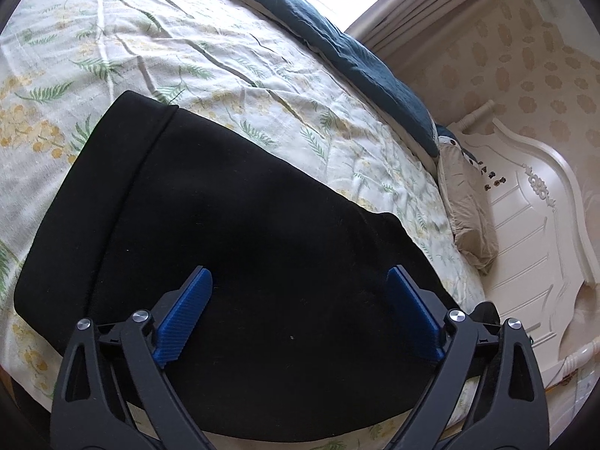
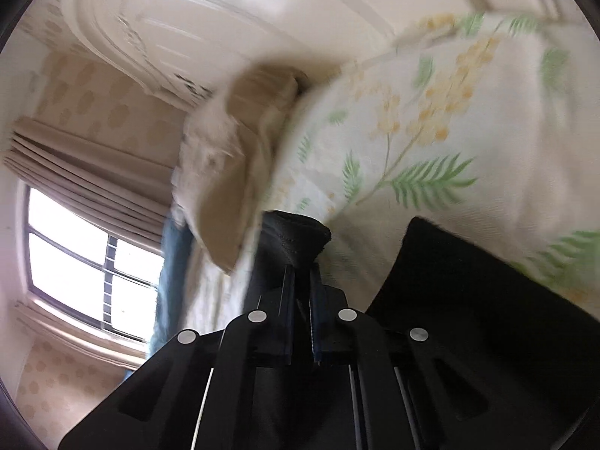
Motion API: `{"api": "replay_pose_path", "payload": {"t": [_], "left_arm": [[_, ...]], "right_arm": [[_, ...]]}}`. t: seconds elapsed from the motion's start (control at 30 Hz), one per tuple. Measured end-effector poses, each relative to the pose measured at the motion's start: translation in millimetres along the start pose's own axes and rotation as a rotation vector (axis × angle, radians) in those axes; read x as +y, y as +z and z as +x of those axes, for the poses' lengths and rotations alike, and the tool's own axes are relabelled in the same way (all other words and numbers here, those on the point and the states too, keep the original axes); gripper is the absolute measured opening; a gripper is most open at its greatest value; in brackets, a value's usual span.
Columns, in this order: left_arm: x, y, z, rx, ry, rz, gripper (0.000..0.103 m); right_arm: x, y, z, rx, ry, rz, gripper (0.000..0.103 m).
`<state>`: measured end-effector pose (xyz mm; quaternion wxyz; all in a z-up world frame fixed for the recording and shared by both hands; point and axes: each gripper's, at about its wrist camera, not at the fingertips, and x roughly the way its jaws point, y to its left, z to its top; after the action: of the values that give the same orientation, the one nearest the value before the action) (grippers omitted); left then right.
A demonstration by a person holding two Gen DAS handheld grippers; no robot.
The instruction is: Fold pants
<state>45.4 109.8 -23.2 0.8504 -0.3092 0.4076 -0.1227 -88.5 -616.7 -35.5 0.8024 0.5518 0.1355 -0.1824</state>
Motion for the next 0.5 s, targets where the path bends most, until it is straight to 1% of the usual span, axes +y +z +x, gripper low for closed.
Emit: {"api": "replay_pose_path", "payload": {"t": [0.1,0.17,0.23,0.3,0.37,0.47,0.5], "left_arm": [[2.1,0.7,-0.6,0.003,-0.017,-0.018,0.094],[2.1,0.7,-0.6,0.002,-0.019,-0.022,0.094],[1.3,0.3,-0.4,0.000,-0.015,-0.017,0.094],[0.9,-0.2,-0.3,-0.001,-0.011,-0.011,0.095],[-0.7,-0.4,0.3,0.001,-0.007,-0.001,0.096],[-1.4,-0.3,0.9,0.003,-0.003,0.005,0.097],[-1.3,-0.2,0.8,0.003,-0.004,0.005,0.097]], "right_arm": [[-1.4,-0.5,-45.1,-0.058,0.031,-0.008,0.007],[-12.6,-2.7,-67.7,-0.080,0.038,0.017,0.007],[-31.8,-7.4,-84.5,-0.087,0.018,0.052,0.006],[-51.1,-12.5,-90.1,-0.080,-0.018,0.077,0.006],[-71.1,-18.0,-86.1,-0.059,-0.047,0.119,0.006],[-85.2,-21.2,-78.9,-0.037,-0.033,0.157,0.006],[-90.0,-21.9,-78.0,-0.041,-0.011,0.183,0.007]]}}
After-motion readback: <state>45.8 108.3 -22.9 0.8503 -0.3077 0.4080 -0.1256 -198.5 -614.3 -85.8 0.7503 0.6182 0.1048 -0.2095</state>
